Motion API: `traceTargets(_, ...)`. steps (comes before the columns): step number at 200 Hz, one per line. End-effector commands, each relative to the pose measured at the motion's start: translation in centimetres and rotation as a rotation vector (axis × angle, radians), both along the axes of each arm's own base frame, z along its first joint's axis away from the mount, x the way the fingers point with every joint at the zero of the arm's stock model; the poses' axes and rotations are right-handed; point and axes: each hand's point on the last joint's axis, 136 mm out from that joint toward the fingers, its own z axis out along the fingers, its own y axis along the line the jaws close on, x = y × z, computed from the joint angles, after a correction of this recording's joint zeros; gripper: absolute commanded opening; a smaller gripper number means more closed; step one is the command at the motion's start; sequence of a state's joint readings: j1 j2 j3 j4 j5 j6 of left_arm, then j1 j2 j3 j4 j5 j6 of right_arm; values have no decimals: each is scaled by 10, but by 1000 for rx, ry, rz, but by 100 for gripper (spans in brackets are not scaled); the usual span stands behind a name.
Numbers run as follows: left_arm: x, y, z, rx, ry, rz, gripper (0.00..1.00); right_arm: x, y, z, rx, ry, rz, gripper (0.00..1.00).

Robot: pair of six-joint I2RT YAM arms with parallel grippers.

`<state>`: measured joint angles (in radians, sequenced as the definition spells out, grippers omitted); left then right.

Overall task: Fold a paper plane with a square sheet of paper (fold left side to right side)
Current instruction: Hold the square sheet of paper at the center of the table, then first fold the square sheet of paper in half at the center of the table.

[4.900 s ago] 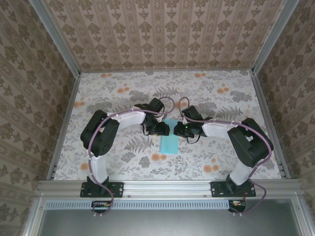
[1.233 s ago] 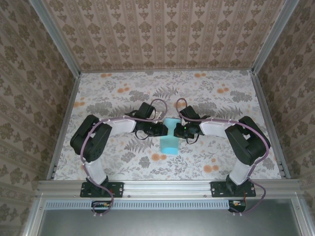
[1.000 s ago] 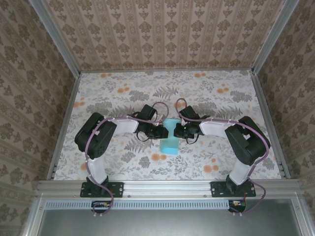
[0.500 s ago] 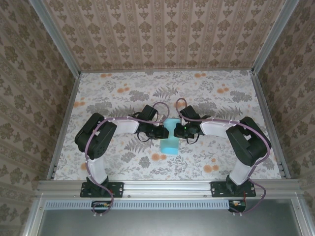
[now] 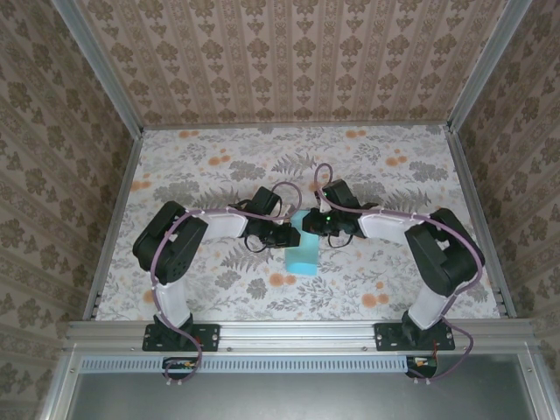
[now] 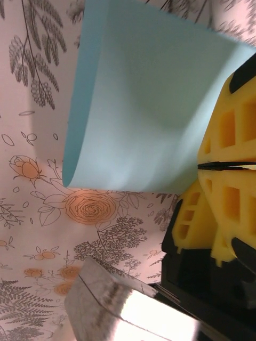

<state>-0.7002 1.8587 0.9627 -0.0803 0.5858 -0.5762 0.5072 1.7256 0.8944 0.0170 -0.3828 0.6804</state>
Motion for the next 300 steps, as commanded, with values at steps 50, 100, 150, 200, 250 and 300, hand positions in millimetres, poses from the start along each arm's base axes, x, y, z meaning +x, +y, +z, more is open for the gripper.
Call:
traceTargets(50, -20, 16, -26, 115, 65, 1, 24, 22, 12, -14, 1, 6, 10, 10)
traceTargets(100, -21, 17, -27, 117, 63, -1, 24, 18, 3, -39, -78, 69, 1, 10)
traceTargets(150, -23, 16, -22, 112, 58, -15, 24, 10, -9, -60, -160, 138, -16, 9)
traceTargets(200, -32, 21, -18, 114, 60, -31, 24, 7, -15, -68, -195, 161, -19, 9)
traceTargets(250, -43, 27, -16, 113, 68, -34, 24, 6, -17, -71, -202, 171, -20, 8)
traceTargets(300, -56, 33, -15, 114, 77, -44, 24, 7, -19, -71, -208, 173, -19, 8)
